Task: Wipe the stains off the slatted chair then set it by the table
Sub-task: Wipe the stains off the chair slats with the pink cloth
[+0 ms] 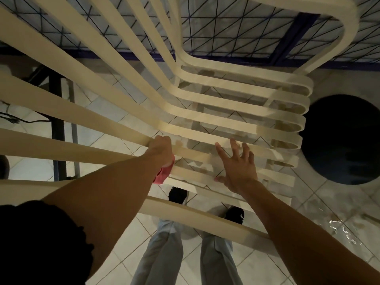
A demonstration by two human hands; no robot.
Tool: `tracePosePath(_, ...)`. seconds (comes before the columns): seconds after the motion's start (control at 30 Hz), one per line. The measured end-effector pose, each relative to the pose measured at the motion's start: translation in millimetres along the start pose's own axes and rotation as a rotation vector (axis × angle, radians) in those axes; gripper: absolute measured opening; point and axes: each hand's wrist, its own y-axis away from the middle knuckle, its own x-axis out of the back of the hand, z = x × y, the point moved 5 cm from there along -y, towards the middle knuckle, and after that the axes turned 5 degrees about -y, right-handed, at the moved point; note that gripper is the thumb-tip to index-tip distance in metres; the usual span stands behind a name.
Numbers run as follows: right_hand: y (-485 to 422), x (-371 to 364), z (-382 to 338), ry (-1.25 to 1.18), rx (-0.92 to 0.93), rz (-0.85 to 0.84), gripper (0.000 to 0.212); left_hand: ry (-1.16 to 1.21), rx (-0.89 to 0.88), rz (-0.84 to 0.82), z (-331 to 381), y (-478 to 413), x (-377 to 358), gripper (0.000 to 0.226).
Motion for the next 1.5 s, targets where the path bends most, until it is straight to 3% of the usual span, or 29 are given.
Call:
tracePosePath(0.33, 1.3, -0.3, 1.0, -0.004, 0.009, 0.008, 0.106, 0.255, 0.046, -0.133, 39.2, 10.5, -27.5, 0.033)
tracePosePath(0.5, 1.8, -0.3, -0.4, -0.007, 0.019, 0.013, 0.105, 0.201, 0.015, -0.134, 26.0, 9.6, -19.1, 0.031)
tracePosePath(0.63, 0.5, -0.1, 2.1, 0.002, 0.018, 0.021, 0.105, -0.05, -0.034, -0.034, 7.4, 7.4, -3.4, 0.03)
tracePosePath(0.77, 0.0, -2.8, 1.1, 0.0, 0.026, 0.011, 0.104, -0.218, -0.092, -0.092, 19.4, 11.1, -10.9, 0.038)
tracePosePath(1.1, -0.7, -4.3, 4.3, -0.003, 0.039, 0.021, 0.103, -0.052, -0.128, -0.103, 76.9, 24.6, -25.9, 0.037)
tracePosePath(1.23, 2.1, -2.0, 7.3, -0.016, 0.064, 0.021, 0.099, 0.126, -0.179, -0.247, 86.5, 29.3, -31.3, 0.013)
tracePosePath(1.33, 9.3, 6.8, 20.2, -0.098, 0.113, 0.02, 0.088, 0.191, -0.114, -0.259, 61.8, 27.0, -30.1, 0.009)
tracePosePath(1.5, 33.1, 9.2, 93.3, -0.133, -0.02, 0.033, 0.101, -0.009, -0.035, -0.167, 26.1, 25.2, -11.4, 0.01)
